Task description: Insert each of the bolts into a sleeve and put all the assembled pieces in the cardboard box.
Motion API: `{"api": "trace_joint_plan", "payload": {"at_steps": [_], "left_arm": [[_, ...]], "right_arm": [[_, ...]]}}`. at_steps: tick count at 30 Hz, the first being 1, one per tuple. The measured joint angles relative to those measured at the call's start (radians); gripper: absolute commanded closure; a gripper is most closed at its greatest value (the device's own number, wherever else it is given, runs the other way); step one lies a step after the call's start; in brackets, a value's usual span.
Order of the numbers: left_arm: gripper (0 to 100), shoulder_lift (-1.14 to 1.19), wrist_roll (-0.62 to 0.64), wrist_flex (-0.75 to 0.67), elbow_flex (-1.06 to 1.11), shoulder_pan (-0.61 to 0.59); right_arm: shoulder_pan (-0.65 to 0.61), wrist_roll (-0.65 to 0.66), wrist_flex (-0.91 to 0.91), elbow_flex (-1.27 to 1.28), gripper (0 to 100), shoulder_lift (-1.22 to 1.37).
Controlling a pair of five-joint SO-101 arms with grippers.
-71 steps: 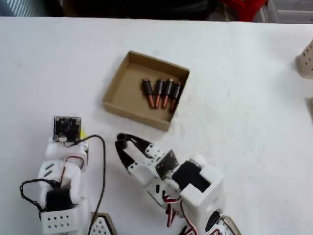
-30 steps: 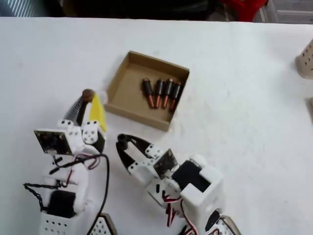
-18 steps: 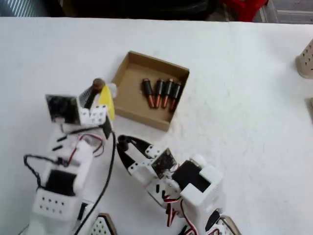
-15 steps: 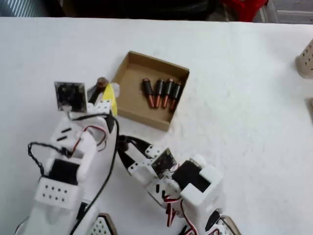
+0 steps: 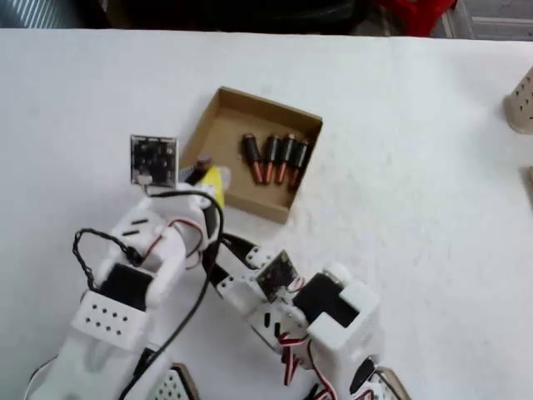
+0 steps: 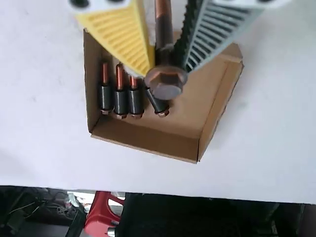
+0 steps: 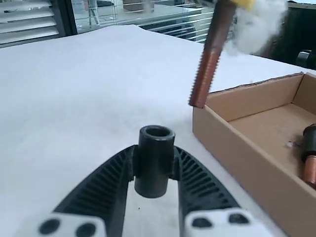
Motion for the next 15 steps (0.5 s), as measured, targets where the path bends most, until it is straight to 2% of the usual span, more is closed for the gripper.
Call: {"api": "trace_joint_plan", "payload": {"at_steps": [15], "left_arm": [[98, -0.002, 0.000, -0.152, 0.160, -0.002]], "right_arm": [[0.000, 0.000, 0.000, 0.000, 98.2, 0.000]]}}
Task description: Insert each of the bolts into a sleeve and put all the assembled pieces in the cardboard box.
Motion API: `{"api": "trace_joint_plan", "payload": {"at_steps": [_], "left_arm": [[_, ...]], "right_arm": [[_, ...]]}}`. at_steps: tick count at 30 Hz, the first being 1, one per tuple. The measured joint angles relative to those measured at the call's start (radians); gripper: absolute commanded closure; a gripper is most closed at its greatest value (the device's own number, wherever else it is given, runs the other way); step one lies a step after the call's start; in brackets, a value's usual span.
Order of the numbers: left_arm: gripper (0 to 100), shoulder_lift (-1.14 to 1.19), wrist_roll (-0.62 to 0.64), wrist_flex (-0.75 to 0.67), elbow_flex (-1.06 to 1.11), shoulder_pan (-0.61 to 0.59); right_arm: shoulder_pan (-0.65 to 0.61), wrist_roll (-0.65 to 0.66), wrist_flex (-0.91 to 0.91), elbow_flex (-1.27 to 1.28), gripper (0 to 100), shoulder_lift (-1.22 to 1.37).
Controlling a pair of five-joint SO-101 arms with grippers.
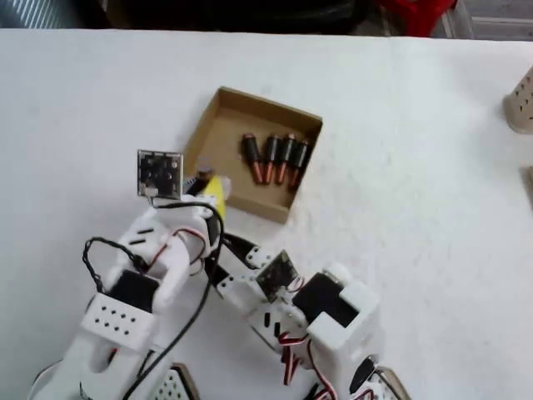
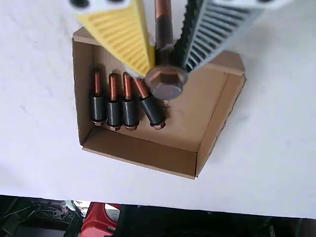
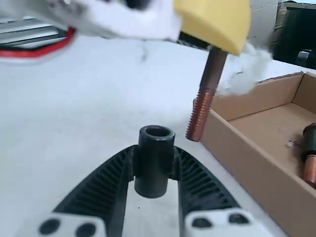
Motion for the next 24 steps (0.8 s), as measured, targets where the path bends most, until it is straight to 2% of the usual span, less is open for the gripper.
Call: {"api": "trace_joint_plan", "payload": {"at_steps": [6, 12, 15, 24], "left_arm": [[98, -0.144, 0.000, 0.018, 0.020, 0.000], [98, -0.341, 0.000, 0.160, 0.037, 0.000], [98, -0.348, 0.000, 0.215, 0.037, 0.000], [98, -0.347, 0.000, 0.219, 0.074, -0.005]], "right_arm": [[0.000, 0.000, 0.000, 0.000, 98.2, 0.000], [0.000, 0.000, 0.000, 0.000, 98.2, 0.000], [0.000, 0.000, 0.000, 0.000, 98.2, 0.000], [-0.005, 0.000, 0.002, 0.000, 98.2, 0.008]]}}
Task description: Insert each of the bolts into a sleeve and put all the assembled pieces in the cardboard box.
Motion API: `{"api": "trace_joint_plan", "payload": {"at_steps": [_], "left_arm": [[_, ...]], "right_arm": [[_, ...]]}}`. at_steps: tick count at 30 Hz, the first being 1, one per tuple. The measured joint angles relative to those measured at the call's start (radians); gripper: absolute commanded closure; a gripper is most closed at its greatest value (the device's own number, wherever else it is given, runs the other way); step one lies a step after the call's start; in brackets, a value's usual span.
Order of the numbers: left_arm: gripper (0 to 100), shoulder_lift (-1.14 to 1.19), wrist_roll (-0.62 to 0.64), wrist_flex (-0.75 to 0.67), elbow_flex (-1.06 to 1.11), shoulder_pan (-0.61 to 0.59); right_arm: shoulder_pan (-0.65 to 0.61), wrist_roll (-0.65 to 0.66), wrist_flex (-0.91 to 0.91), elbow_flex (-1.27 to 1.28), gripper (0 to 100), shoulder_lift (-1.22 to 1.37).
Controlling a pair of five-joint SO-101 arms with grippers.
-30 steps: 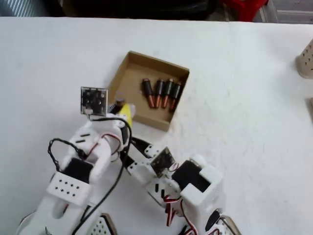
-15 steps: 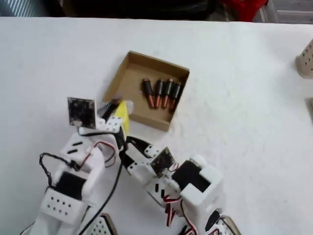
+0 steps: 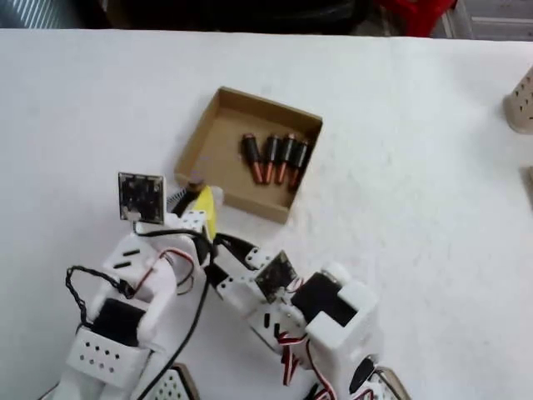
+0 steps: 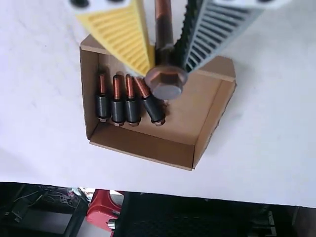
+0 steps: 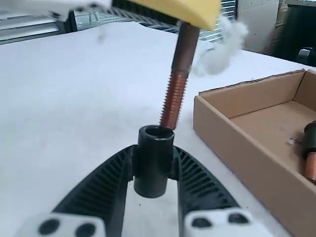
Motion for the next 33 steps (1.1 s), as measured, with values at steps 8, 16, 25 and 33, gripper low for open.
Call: {"api": "trace_joint_plan", "payload": {"at_steps": [8, 16, 25, 33], "left_arm": [[98, -0.012, -0.002, -0.029, 0.087, -0.002], [98, -0.002, 0.054, -0.040, 0.072, -0.002], [98, -0.002, 0.075, -0.040, 0.068, -0.002], [98, -0.002, 0.075, -0.023, 0.038, -0.002]], "right_arm": [[0.000, 0.000, 0.005, 0.000, 98.2, 0.003], [-0.003, 0.000, 0.005, 0.000, 98.2, 0.003], [-0.003, 0.000, 0.005, 0.000, 98.2, 0.003], [-0.003, 0.000, 0.003, 0.000, 98.2, 0.003]]}}
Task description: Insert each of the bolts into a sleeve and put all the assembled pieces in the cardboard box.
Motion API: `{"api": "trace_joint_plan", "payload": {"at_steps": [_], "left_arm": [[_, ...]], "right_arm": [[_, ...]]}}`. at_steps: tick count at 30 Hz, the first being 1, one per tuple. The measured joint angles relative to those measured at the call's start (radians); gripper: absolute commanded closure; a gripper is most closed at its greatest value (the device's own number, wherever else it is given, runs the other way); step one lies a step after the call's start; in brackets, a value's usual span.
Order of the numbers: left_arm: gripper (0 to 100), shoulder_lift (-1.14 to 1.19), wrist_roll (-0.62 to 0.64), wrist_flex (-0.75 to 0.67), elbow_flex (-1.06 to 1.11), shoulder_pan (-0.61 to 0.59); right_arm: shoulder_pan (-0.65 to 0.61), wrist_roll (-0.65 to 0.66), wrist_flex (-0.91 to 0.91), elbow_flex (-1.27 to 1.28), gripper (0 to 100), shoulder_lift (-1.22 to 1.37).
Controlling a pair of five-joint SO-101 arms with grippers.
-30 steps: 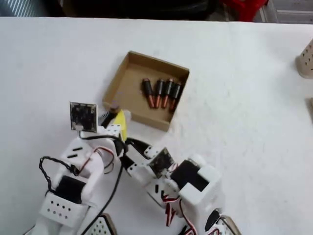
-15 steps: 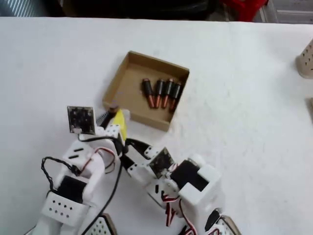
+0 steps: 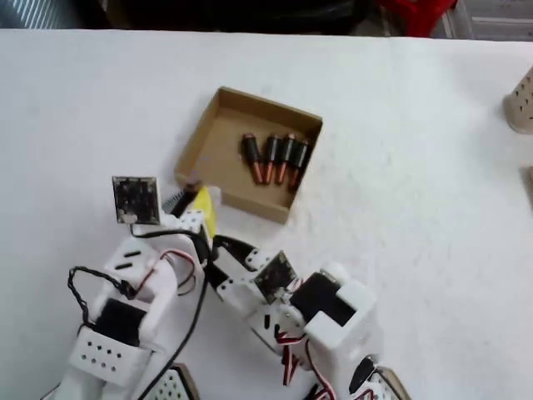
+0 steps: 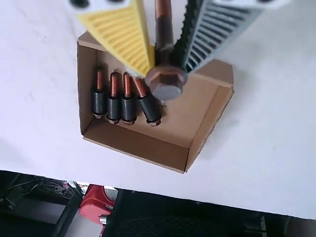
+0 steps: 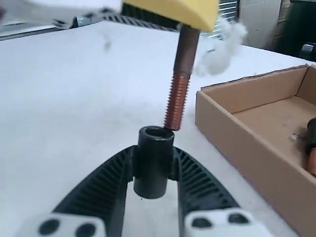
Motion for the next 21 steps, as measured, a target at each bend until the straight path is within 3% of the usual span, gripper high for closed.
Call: {"api": "trace_joint_plan", "payload": {"at_steps": [8, 13, 21], "left_arm": [[98, -0.164, 0.002, 0.160, -0.035, 0.002], [98, -0.293, -0.026, 0.161, 0.063, 0.002], [98, -0.310, -0.035, 0.161, 0.071, 0.002]], "right_arm": [[0.005, 0.000, 0.021, -0.012, 98.2, -0.002], [0.002, 0.000, 0.026, -0.012, 98.2, -0.002], [0.003, 0.000, 0.026, -0.012, 98.2, -0.002]]}}
